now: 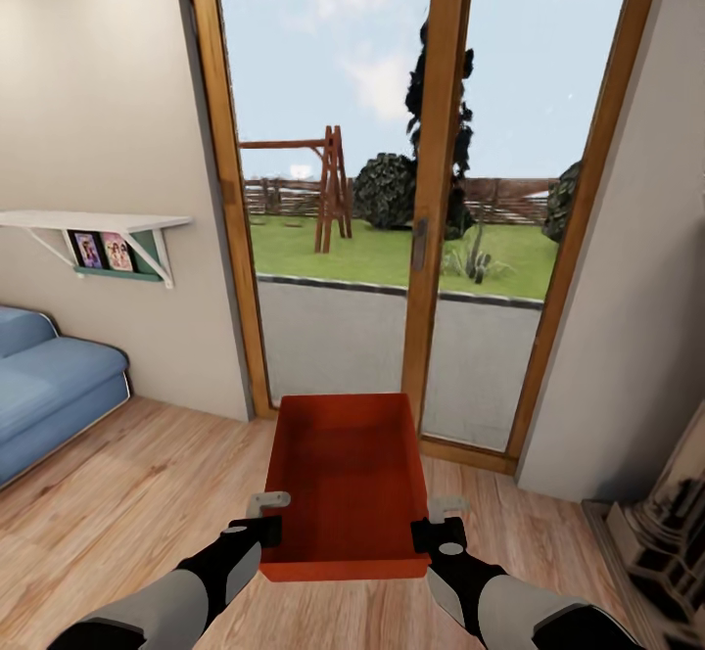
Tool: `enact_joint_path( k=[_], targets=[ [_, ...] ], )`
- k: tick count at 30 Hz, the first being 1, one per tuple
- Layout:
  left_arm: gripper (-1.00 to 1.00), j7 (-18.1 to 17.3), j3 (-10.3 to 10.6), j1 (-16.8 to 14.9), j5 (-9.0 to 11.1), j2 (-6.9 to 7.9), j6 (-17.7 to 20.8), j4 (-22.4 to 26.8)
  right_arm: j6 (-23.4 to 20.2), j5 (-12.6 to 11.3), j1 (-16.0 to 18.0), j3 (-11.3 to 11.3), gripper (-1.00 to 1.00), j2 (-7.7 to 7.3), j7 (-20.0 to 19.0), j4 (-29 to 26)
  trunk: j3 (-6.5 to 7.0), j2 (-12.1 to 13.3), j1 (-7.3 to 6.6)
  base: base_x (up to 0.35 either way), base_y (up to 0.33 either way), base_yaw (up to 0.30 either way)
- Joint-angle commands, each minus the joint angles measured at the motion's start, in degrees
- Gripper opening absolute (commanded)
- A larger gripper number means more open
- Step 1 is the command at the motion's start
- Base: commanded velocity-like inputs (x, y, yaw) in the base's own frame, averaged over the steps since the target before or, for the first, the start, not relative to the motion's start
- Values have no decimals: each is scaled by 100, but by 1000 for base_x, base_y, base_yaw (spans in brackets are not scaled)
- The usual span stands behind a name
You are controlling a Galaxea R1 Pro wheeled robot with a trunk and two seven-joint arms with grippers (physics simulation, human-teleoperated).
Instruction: Move the two storage containers from the living room to the garage. In the garage, place one container on the floor and stack the other container on top of it (either order is fine).
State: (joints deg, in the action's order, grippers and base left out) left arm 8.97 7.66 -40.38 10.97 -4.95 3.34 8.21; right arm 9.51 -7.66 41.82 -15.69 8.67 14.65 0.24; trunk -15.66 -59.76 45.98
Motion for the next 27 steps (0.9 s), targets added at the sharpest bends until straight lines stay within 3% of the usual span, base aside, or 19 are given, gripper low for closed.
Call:
enact_joint_path(
  k=[1,27],
  targets=[
    [-100,70,-275,-3,-60,223,35,32,-2,2,2,242,-100,3,-25,3,2,-5,0,0,0,0],
    [-100,70,-273,-5,-60,223,35,38,-2,2,0,239,-100,3,-27,3,241,-5,0,0,0,0]
  ],
)
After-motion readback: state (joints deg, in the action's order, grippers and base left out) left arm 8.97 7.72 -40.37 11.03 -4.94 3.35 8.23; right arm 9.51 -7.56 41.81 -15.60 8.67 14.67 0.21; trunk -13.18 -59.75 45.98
